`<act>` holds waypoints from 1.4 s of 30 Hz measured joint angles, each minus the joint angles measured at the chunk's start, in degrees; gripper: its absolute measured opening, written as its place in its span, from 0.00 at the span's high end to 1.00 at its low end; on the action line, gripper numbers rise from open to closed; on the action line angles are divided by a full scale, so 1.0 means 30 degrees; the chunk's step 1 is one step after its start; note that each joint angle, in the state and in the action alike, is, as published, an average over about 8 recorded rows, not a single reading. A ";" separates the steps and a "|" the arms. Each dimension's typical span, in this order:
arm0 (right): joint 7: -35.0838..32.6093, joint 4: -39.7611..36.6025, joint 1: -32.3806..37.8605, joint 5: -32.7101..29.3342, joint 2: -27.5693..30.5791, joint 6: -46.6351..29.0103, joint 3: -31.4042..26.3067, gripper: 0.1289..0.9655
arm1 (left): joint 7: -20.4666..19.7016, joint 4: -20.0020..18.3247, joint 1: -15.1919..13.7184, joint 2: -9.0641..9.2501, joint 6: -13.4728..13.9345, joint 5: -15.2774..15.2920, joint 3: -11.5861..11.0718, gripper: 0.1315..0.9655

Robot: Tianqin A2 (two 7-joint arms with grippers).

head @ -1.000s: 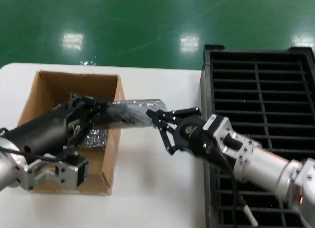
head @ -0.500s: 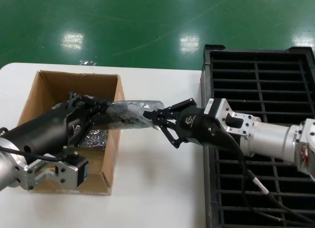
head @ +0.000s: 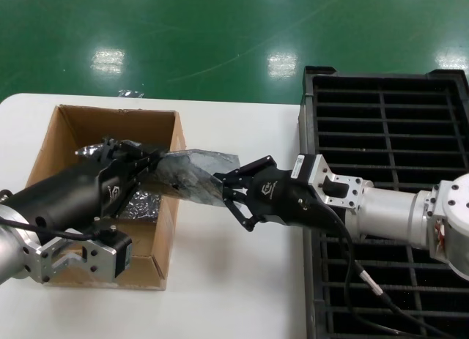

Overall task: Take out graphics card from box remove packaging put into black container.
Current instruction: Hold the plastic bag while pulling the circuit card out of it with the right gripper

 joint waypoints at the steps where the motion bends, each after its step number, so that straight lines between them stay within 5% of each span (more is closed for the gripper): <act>1: 0.0033 0.0056 -0.0070 -0.0124 -0.0051 -0.0083 0.0140 0.99 | 0.0000 0.0000 0.0000 0.0000 0.0000 0.0000 0.0000 0.99; 12: 0.0338 0.0568 -0.0797 -0.1289 -0.0451 -0.0998 0.1266 0.95 | 0.0000 0.0000 0.0000 0.0000 0.0000 0.0000 0.0000 0.99; 20: 0.0536 0.0689 -0.1262 -0.1913 -0.0815 -0.0997 0.1927 0.83 | 0.0000 0.0000 0.0000 0.0000 0.0000 0.0000 0.0000 0.99; 30: 0.0424 -0.0056 -0.1279 -0.2264 -0.1777 -0.0564 0.2780 0.83 | 0.0000 0.0000 0.0000 0.0000 0.0000 0.0000 0.0000 0.99; 38: 0.0634 -0.0156 -0.1366 -0.2466 -0.2055 -0.0645 0.3172 0.40 | 0.0000 0.0000 0.0000 0.0000 0.0000 0.0000 0.0000 0.99; 42: 0.0923 0.0097 -0.1519 -0.2533 -0.1987 -0.0769 0.3305 0.41 | 0.0000 0.0000 0.0000 0.0000 0.0000 0.0000 0.0000 0.99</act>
